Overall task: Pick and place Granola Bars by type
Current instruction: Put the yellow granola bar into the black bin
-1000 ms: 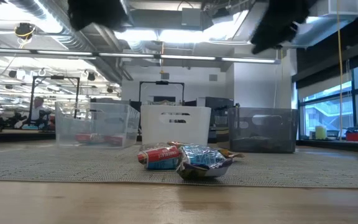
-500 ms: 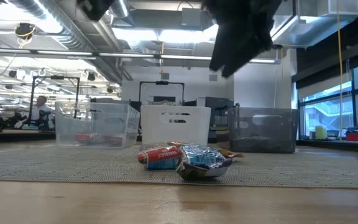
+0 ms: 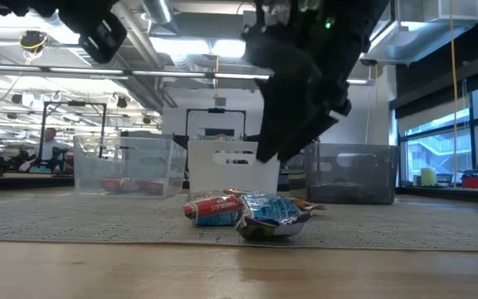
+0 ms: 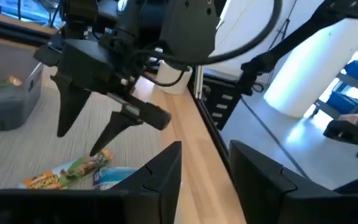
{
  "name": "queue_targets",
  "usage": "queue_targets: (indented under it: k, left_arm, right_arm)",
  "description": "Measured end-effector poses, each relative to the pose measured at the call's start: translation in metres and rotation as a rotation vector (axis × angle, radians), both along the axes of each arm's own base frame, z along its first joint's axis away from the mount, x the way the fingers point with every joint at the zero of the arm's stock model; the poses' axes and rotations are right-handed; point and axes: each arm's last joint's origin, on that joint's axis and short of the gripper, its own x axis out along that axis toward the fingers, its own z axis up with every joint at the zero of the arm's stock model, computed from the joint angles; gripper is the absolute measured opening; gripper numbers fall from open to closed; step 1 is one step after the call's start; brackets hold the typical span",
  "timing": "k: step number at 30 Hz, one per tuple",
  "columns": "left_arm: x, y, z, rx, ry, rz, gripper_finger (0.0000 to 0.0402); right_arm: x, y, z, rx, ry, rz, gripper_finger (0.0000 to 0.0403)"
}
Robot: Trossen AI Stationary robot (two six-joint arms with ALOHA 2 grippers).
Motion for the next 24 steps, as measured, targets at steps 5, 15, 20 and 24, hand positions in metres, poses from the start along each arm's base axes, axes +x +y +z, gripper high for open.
queue_targets:
  k: [5,15,20,24]
  left_arm:
    - [0.0007,-0.0004,-0.0011,0.044,-0.009,-0.007,0.0131]
    - [0.0008,-0.0001,-0.0013,0.085,-0.021,-0.012,0.0132]
    - [0.0007,-0.0001,-0.0019,0.087,-0.016,-0.012,0.0132]
    - [0.0007,-0.0001,-0.0019,0.088,-0.015,-0.012,0.0132]
  right_arm:
    - [0.0038,0.0034,-0.0085,0.030,0.001,0.015,0.0241]
    - [0.0083,0.0012,-0.0099,0.015,-0.011,0.056,0.0270]
    - [0.0101,-0.0042,-0.0097,-0.004,-0.012,0.050,0.0304]
    - [0.0098,-0.0040,-0.0106,-0.006,-0.014,0.051,0.0311]
